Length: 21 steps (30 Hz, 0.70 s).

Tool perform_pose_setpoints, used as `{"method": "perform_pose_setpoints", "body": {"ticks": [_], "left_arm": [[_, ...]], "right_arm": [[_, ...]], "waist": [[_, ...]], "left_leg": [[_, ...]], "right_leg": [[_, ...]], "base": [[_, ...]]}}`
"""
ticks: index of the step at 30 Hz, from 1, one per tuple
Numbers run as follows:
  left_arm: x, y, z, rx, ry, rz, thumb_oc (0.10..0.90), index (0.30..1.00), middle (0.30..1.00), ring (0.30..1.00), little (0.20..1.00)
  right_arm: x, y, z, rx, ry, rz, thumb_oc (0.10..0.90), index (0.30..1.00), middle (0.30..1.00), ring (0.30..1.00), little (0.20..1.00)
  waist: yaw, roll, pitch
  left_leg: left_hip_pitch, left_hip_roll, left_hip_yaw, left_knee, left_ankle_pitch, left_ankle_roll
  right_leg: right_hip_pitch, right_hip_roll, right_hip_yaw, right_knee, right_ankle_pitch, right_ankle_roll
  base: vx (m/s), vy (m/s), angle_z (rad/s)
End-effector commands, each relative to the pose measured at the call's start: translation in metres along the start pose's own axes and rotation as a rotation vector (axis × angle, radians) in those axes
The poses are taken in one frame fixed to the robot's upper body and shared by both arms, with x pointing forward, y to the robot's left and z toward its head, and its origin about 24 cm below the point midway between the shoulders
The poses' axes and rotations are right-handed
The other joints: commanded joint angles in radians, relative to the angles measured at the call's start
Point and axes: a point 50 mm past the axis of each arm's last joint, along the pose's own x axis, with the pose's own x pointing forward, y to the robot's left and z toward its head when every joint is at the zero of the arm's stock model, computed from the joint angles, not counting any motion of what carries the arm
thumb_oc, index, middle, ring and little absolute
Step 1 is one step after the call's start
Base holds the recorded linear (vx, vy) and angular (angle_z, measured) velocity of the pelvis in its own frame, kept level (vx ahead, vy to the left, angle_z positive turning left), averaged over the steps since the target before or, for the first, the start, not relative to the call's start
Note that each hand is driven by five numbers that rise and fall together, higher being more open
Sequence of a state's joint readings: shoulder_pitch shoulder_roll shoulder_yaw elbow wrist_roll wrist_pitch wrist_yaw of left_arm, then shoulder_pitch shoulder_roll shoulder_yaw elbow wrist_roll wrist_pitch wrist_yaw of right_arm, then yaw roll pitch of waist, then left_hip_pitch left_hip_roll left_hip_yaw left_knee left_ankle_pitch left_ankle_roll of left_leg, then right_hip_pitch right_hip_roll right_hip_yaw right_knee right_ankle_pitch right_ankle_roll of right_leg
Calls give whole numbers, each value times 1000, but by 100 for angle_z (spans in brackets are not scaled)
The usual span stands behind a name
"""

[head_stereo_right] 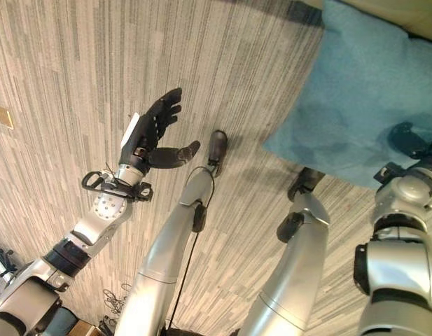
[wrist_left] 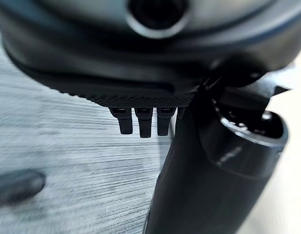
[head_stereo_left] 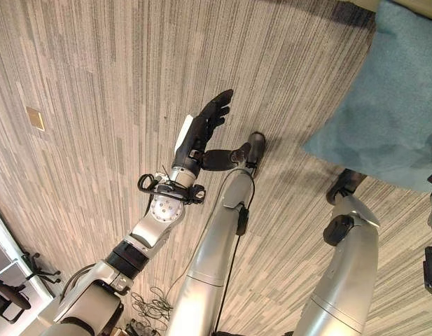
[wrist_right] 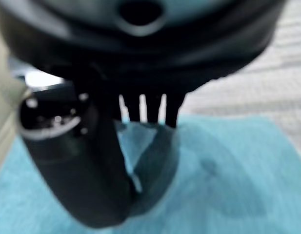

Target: Pick up all the scattered cushions and arrange them neatly on the sofa.

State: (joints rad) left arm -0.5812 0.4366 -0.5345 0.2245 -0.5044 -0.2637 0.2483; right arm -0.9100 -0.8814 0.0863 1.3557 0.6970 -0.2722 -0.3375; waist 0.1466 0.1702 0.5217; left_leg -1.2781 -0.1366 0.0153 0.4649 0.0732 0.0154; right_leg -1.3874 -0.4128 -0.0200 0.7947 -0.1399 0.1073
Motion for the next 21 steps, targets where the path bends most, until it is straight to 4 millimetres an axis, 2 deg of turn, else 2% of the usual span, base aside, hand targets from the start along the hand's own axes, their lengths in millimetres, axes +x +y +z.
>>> {"method": "perform_pose_setpoints", "body": {"ticks": [1, 3, 4, 6, 8, 10, 12, 13, 14, 15, 17, 19, 20, 21], "left_arm": [[-12, -15, 6, -153, -78, -10, 800, 900, 900, 900, 900], [-11, -16, 4, -179, -70, 2, 800, 900, 900, 900, 900], [-10, -15, 0, -197, -54, 20, 800, 900, 900, 900, 900], [-9, -13, -3, -199, -44, 36, 800, 900, 900, 900, 900], [-10, -9, -7, -195, -30, 64, 800, 900, 900, 900, 900], [-16, -1, -15, -191, -3, 101, 800, 900, 900, 900, 900], [-23, 9, -25, -196, 35, 152, 800, 900, 900, 900, 900], [-24, 9, -25, -195, 36, 152, 800, 900, 900, 900, 900], [-28, 12, -32, -200, 64, 168, 800, 900, 900, 900, 900], [-42, 23, -43, -202, 110, 211, 800, 900, 900, 900, 900], [-58, 33, -53, -215, 160, 248, 800, 900, 900, 900, 900], [-75, 41, -63, -220, 207, 288, 800, 900, 900, 900, 900], [-75, 41, -63, -220, 208, 289, 800, 900, 900, 900, 900], [-81, 44, -68, -198, 233, 295, 800, 900, 900, 900, 900]], "right_arm": [[-24, 44, -24, -161, -43, 266, 400, 300, 300, 300, 300], [-35, 59, -30, -172, -62, 323, 400, 300, 300, 300, 300], [-47, 73, -38, -177, -79, 380, 400, 300, 300, 300, 300], [-59, 84, -44, -169, -101, 425, 400, 300, 300, 300, 300], [-76, 94, -50, -166, -132, 489, 400, 300, 300, 300, 300], [-102, 104, -63, -178, -169, 596, 400, 300, 300, 300, 300], [-128, 109, -76, -173, -181, 689, 400, 300, 300, 300, 300], [-129, 109, -76, -174, -180, 689, 400, 300, 300, 300, 300], [-139, 111, -82, -172, -178, 731, 400, 300, 300, 300, 300], [-165, 114, -85, -138, -199, 825, 400, 300, 300, 300, 300], [-186, 112, -90, -155, -222, 925, 400, 300, 300, 300, 300], [-201, 107, -89, -187, -265, 1011, 400, 300, 300, 300, 300], [-201, 107, -89, -187, -263, 1011, 400, 300, 300, 300, 300], [-207, 105, -89, -188, -272, 1041, 400, 300, 300, 300, 300]], "waist": [[-9, 126, -28], [-15, 111, -18], [-24, 87, -12], [-37, 67, -3], [-48, 36, -3], [-63, 4, -3], [-73, -34, -10], [-74, -34, -5], [-76, -51, -15], [-74, -86, -40], [-68, -113, -60], [-59, -139, -91], [-60, -139, -88], [-56, -149, -102]], "left_leg": [[-63, 15, -36, 46, -110, -44], [-48, 19, -42, 37, -106, -44], [-18, 28, -50, 12, -100, -48], [33, 37, -66, -25, -92, -51], [97, 51, -82, -64, -84, -57], [173, 63, -94, -102, -73, -64], [266, 72, -106, -146, -64, -73], [276, 73, -108, -150, -63, -74], [315, 76, -113, -160, -61, -75], [417, 84, -126, -202, -58, -82], [508, 91, -140, -230, -55, -85], [600, 99, -153, -255, -56, -90], [606, 99, -154, -258, -55, -91], [642, 101, -156, -267, -58, -89]], "right_leg": [[72, 15, 44, 41, -52, 35], [99, 21, 27, 19, -40, 36], [148, 31, 0, -24, -27, 40], [211, 45, -26, -76, -4, 46], [288, 59, -57, -140, 15, 46], [373, 78, -86, -198, 34, 45], [473, 103, -110, -250, 41, 43], [485, 103, -113, -256, 42, 43], [523, 111, -122, -274, 42, 39], [632, 132, -146, -327, 40, 33], [732, 141, -176, -365, 40, 29], [840, 155, -196, -412, 37, 25], [847, 155, -198, -415, 37, 25], [888, 157, -208, -435, 39, 26]], "base": [[0, 0, 0], [-8, 9, -5], [-29, -7, -7], [-36, -11, -14], [-56, -50, -10], [-53, -64, -10], [-51, -61, -7], [-26, -39, -5], [0, -78, -7], [30, -93, -7], [48, -99, 1], [61, -85, 3], [72, -36, 2], [38, -8, 4]]}}
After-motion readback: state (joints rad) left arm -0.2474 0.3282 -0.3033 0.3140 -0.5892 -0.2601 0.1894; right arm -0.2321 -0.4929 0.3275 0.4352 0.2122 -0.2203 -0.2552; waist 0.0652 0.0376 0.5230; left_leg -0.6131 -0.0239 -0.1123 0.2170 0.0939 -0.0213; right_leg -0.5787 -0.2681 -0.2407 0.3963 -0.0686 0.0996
